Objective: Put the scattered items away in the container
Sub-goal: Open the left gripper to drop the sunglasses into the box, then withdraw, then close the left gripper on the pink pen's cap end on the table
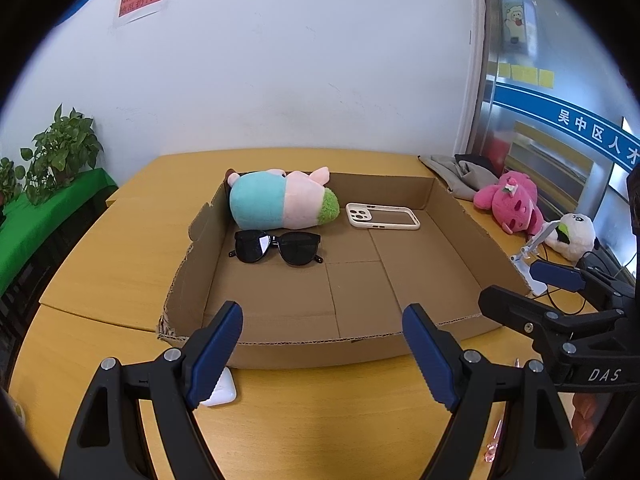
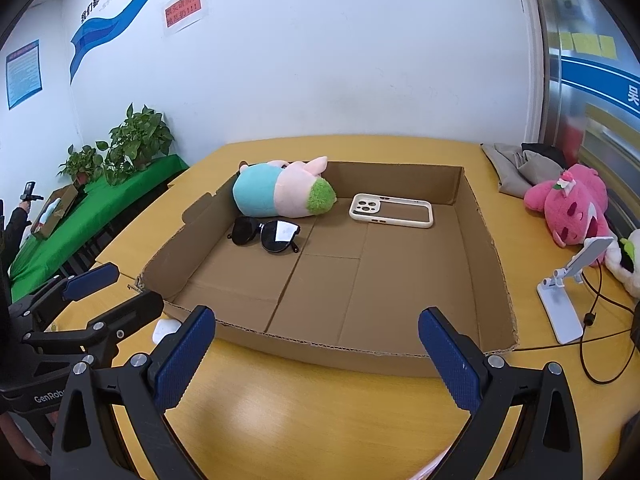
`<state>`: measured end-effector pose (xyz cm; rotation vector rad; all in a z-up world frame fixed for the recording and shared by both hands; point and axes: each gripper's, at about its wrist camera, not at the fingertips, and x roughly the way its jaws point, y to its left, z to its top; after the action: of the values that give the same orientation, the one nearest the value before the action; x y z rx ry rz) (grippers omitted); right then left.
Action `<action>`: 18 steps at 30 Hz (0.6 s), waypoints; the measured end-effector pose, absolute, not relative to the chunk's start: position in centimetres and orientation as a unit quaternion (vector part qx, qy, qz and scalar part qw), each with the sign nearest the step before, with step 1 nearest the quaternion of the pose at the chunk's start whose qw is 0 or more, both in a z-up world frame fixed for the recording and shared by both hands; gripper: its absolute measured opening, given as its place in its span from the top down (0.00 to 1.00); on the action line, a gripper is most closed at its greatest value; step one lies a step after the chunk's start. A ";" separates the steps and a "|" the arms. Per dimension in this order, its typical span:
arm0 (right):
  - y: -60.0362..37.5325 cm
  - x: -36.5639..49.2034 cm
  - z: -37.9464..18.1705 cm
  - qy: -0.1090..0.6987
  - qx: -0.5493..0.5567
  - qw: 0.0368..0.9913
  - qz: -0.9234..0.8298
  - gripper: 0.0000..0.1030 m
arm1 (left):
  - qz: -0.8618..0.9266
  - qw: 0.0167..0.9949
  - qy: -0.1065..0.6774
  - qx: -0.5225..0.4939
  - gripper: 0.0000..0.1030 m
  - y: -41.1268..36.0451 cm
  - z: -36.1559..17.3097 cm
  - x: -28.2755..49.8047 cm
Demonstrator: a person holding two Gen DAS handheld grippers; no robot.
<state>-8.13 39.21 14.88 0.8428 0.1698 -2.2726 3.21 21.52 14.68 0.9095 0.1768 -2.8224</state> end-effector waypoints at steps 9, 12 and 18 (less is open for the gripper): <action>39.9 -8.3 14.5 0.065 0.328 0.348 -0.876 0.00 | -0.944 0.080 0.066 0.312 0.20 21.9 14.3 3.2; 41.5 -8.7 13.9 0.051 0.336 0.345 -0.875 0.00 | -0.940 0.067 0.064 0.329 0.20 22.4 13.3 2.7; 47.9 -11.5 9.2 0.026 0.409 0.262 -0.874 0.00 | -0.917 -0.010 0.082 0.391 0.20 25.1 9.5 1.7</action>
<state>-11.55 47.90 9.16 1.1075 0.0710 -2.3643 1.66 25.11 9.52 1.2373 0.2577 -2.8971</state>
